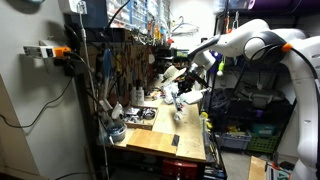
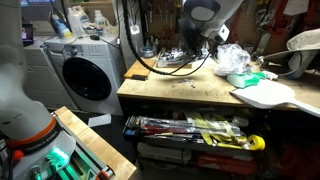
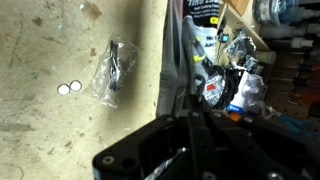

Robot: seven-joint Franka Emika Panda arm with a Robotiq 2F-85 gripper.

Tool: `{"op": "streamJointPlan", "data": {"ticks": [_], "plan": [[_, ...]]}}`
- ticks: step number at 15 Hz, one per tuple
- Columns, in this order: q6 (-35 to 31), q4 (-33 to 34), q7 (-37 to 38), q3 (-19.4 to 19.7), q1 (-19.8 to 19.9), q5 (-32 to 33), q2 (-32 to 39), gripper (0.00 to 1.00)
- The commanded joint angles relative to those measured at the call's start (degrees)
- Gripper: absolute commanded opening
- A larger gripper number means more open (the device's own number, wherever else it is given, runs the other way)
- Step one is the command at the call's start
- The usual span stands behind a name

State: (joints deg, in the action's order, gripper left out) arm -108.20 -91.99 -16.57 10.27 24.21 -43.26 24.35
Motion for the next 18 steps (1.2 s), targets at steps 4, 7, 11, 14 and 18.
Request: {"op": "streamJointPlan", "data": {"ticks": [4,7,11,14,18], "plan": [[1.27,7.79,3.30,-1.20,-0.70,1.86,8.90,0.01],[1.40,9.39,4.71,-1.89,-1.19,2.89,11.65,0.01],[1.70,11.18,6.02,-2.75,-1.33,4.52,14.40,0.00],[1.17,11.42,5.97,-3.16,-1.59,6.20,15.02,0.21],[-0.19,9.20,6.30,-3.00,-2.31,9.19,13.14,0.45]]}}
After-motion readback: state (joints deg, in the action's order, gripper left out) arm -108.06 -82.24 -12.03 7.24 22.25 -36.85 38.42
